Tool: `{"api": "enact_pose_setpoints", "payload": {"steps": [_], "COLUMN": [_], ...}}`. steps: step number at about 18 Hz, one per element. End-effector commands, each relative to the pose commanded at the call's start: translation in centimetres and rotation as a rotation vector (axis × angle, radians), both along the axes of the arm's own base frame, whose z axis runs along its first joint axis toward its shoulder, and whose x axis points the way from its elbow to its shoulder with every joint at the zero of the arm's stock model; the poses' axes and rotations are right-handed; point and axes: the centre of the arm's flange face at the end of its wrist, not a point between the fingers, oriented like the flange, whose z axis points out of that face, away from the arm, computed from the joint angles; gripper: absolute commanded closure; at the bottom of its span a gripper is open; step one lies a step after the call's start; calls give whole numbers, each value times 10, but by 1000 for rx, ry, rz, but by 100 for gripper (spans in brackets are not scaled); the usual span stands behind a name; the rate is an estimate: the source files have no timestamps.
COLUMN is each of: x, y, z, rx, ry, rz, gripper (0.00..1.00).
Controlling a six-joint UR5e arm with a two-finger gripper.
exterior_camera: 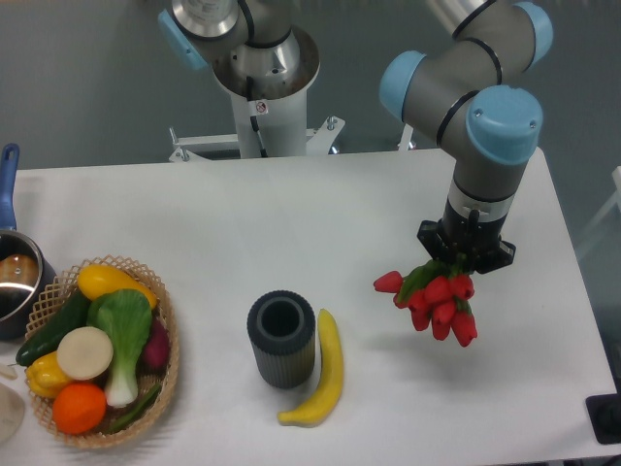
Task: Insert the flowers into the vase
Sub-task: 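Hold the red tulip bunch in the gripper above the table, then carry the red tulips toward the dark grey vase and over its opening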
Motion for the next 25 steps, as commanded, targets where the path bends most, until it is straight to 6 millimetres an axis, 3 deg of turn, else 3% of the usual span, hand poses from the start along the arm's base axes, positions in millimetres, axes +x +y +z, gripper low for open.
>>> {"api": "enact_pose_setpoints", "payload": {"steps": [5, 7, 10, 12, 16, 21, 25], "x": [1, 4, 14, 25, 30, 35, 45], "y": [1, 4, 10, 15, 25, 32, 43], "z": [16, 35, 61, 92, 128, 156, 173], "rx": [21, 56, 205, 315, 532, 844, 983], "ry": [20, 36, 15, 14, -71, -268, -296], "rz": [2, 2, -20, -38, 11, 18, -27], "gripper": [100, 100, 100, 100, 100, 100, 100]}}
